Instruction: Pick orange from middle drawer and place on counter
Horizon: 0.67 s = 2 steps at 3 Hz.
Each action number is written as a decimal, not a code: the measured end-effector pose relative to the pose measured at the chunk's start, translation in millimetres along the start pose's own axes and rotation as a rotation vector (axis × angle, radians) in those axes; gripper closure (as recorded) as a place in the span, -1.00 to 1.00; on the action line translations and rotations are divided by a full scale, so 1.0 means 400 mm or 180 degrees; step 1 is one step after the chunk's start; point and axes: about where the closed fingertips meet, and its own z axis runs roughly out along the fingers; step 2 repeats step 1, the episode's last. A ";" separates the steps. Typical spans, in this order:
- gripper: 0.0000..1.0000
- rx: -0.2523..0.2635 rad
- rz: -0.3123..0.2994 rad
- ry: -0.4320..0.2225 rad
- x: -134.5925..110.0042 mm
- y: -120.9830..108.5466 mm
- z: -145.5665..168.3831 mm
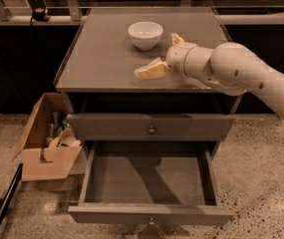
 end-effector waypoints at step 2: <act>-1.00 0.0000 0.0000 0.0000 0.000 0.000 0.000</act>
Offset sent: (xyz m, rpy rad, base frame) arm 0.0000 0.0000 0.0000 0.0000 0.0000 0.0000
